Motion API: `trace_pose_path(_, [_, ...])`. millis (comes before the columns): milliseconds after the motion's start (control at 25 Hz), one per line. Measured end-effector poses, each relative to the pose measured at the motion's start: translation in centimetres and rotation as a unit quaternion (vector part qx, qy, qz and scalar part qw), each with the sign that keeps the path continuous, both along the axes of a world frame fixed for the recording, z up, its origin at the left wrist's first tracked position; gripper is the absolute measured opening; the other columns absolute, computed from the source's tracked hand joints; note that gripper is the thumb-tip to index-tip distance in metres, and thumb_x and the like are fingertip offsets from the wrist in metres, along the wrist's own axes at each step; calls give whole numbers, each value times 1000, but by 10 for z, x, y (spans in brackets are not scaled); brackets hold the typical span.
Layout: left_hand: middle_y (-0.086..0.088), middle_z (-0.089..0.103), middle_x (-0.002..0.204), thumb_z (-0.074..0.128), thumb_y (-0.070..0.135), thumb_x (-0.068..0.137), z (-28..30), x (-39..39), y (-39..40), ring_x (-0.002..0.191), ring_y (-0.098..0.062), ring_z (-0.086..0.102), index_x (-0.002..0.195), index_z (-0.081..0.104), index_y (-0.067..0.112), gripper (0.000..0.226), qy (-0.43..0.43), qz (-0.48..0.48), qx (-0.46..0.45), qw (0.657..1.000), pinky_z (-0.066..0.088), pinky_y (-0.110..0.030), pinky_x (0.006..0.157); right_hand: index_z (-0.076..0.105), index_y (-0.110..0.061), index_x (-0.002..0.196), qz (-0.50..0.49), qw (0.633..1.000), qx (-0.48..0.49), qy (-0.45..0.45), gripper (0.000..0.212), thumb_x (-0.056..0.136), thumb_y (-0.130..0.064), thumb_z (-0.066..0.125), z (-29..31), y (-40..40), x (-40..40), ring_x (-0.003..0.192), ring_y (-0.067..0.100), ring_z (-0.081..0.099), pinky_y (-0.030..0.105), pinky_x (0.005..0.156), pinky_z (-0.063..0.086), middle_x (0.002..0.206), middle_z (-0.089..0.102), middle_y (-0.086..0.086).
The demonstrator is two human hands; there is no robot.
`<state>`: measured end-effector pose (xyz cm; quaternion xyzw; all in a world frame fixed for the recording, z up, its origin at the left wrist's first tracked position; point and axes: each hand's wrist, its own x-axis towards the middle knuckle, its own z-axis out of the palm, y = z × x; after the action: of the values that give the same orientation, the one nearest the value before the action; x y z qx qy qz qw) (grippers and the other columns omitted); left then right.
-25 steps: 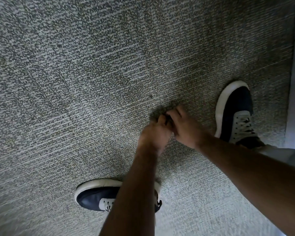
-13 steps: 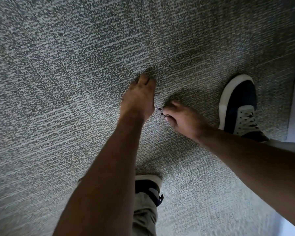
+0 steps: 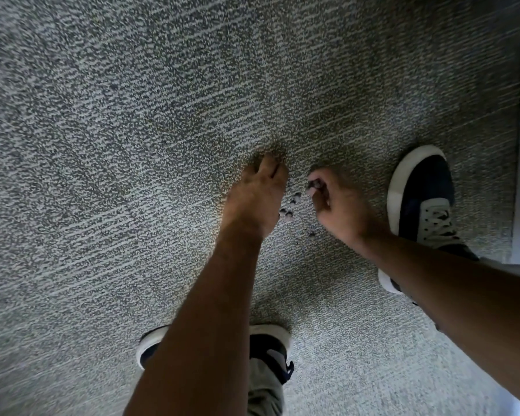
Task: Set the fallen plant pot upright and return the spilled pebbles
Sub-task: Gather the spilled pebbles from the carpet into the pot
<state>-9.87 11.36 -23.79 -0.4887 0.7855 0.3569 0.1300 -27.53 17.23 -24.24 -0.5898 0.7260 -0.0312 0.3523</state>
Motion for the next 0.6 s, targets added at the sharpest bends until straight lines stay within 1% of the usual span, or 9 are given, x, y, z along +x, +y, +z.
trace_pose_path(80, [-12,39,145,63,4,83,0,0,1,127,-36,49,136,42,12,58,2,2,-1,1000,58,-47,89,60,-7,112,64,997,1,-33,18,95,-11,58,3,0,8,86,20,59,22,73,45,110,55,11])
trace_pose_path(120, [-13,40,144,63,6,84,1,1,2,127,-35,49,135,43,11,55,5,6,0,1000,57,-46,89,59,-7,112,92,995,8,-39,20,95,-18,59,5,0,11,83,20,59,28,69,50,111,53,10])
trace_pose_path(160, [-13,40,144,65,11,85,1,2,3,127,-34,49,135,43,11,55,5,7,4,1000,57,-45,89,57,-9,113,122,992,19,-30,27,95,-28,61,7,-1,14,79,20,59,32,65,54,112,52,10])
trace_pose_path(240, [-11,38,144,71,20,84,1,4,6,128,-33,48,135,42,12,59,0,5,16,1000,57,-45,90,54,-11,117,203,977,31,52,50,86,-49,64,10,-1,17,76,21,61,33,57,55,113,52,9])
trace_pose_path(320, [-10,34,144,74,25,82,1,6,7,128,-32,47,137,40,16,65,-3,3,36,999,57,-47,92,50,-11,124,256,956,25,143,63,81,-54,66,12,0,22,77,25,63,34,53,55,113,53,11])
trace_pose_path(400, [-6,31,145,73,24,83,1,3,6,128,-32,45,136,38,22,63,-9,-6,48,999,57,-47,91,49,-14,126,260,953,22,155,54,85,-45,67,13,-1,28,76,27,63,37,52,57,112,52,12])
trace_pose_path(480, [-3,34,141,70,20,85,3,-2,5,121,-32,48,131,38,26,57,-19,-22,38,999,60,-45,79,52,-18,122,256,958,15,127,43,85,-30,70,13,-1,29,73,25,63,37,52,58,112,51,11])
trace_pose_path(520, [-2,35,137,68,18,86,4,-3,5,117,-32,50,129,37,27,54,-20,-30,29,999,60,-44,73,53,-20,120,259,960,16,108,43,82,-21,73,13,0,27,72,24,63,36,51,58,112,52,12])
trace_pose_path(600, [-4,35,136,62,15,89,4,-5,5,113,-32,50,133,36,27,53,-13,-47,23,999,60,-44,72,57,-20,117,257,963,28,74,48,75,-10,76,12,0,20,70,22,63,32,51,56,112,54,12])
